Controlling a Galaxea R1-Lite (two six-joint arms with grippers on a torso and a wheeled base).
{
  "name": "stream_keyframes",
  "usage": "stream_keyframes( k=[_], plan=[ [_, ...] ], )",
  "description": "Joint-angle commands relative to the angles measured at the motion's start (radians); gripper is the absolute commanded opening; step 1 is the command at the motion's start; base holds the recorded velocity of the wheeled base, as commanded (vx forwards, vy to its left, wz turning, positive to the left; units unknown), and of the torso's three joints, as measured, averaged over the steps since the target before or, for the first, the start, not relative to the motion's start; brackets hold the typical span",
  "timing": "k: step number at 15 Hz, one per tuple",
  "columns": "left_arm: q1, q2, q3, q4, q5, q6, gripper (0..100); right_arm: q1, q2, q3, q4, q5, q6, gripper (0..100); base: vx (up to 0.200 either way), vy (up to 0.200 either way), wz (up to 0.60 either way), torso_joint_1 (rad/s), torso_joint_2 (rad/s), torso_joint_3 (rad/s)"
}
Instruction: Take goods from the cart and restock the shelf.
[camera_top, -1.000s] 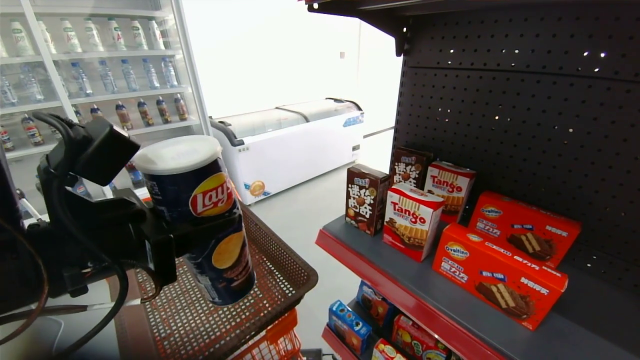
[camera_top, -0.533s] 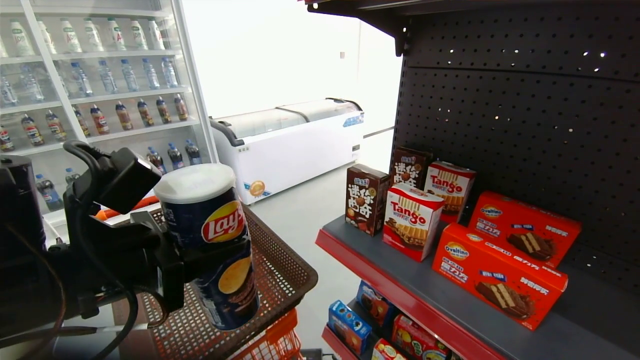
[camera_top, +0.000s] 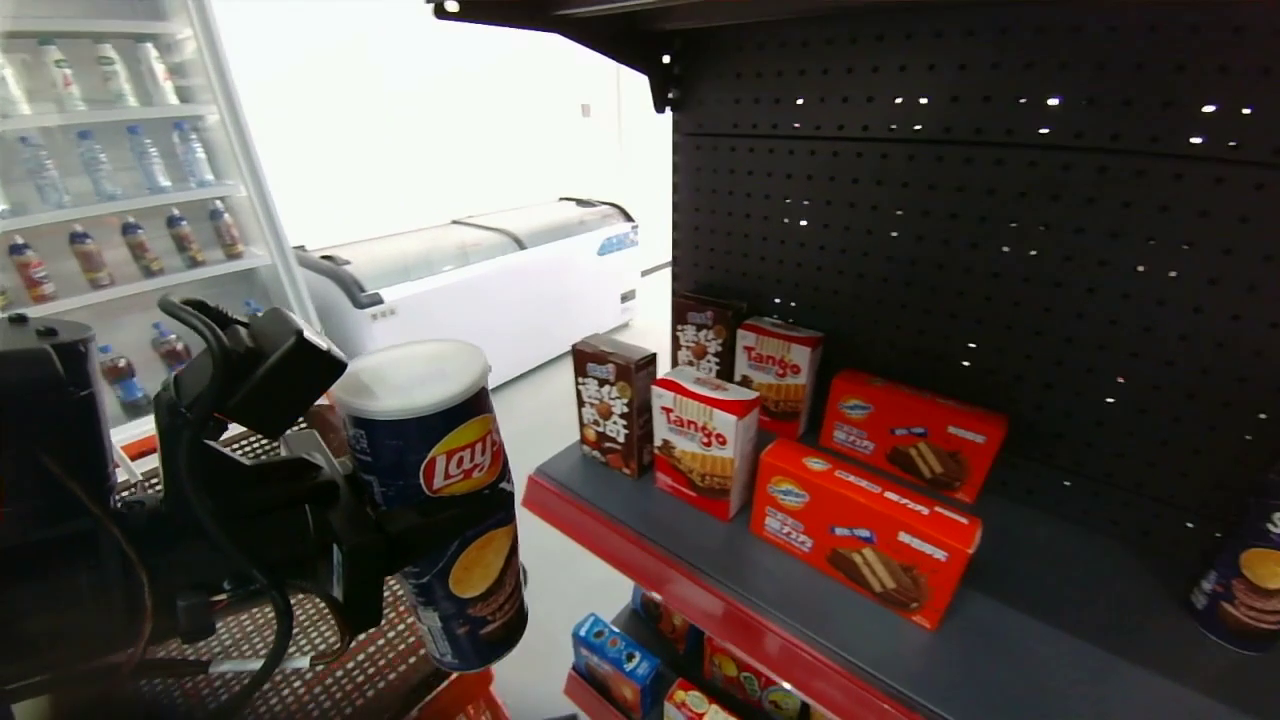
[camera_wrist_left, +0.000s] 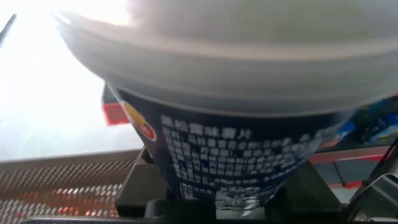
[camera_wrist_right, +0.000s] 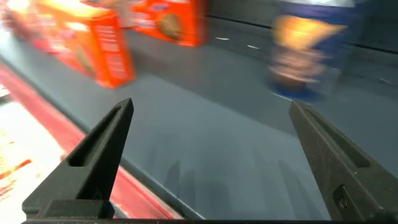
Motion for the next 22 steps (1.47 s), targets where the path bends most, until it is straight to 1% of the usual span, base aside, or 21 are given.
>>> stream_keyframes(
  k=[1, 3, 5, 7, 9, 14, 22],
  plan=[
    [-0.045, -0.002, -0.012, -0.001, 0.0, 0.0, 0, 0.0, 0.001, 0.0, 0.0, 0.001, 0.0, 100, 0.0, 0.0, -0.6, -0.002, 0.0, 0.007],
    [-0.107, -0.002, -0.029, -0.001, 0.003, 0.001, 0, 0.0, 0.001, 0.0, 0.0, 0.001, 0.0, 100, 0.0, 0.0, -0.6, 0.002, 0.0, 0.002],
    [-0.118, -0.002, -0.04, -0.001, 0.003, 0.006, 0, 0.0, 0.001, 0.0, 0.0, 0.001, 0.0, 100, 0.0, 0.0, -0.6, 0.002, 0.0, 0.005],
    [-0.127, -0.002, -0.046, -0.001, 0.001, 0.037, 0, 0.0, 0.001, 0.0, 0.0, 0.001, 0.0, 100, 0.0, 0.0, -0.6, 0.002, 0.0, 0.0],
    [-0.15, -0.004, -0.05, 0.001, 0.003, 0.037, 0, 0.0, 0.001, 0.0, 0.0, 0.001, 0.0, 100, 0.0, 0.0, -0.6, -0.007, 0.0, 0.002],
    [-0.148, -0.002, -0.047, -0.001, 0.003, 0.037, 0, 0.0, 0.001, 0.0, 0.0, 0.001, 0.0, 100, 0.0, 0.0, -0.6, 0.001, 0.0, 0.001],
    [-0.122, -0.004, -0.041, -0.001, 0.006, 0.038, 0, 0.0, 0.001, 0.0, 0.0, 0.001, 0.002, 100, 0.0, 0.0, 0.0, 0.0, 0.0, 0.0]
  ],
)
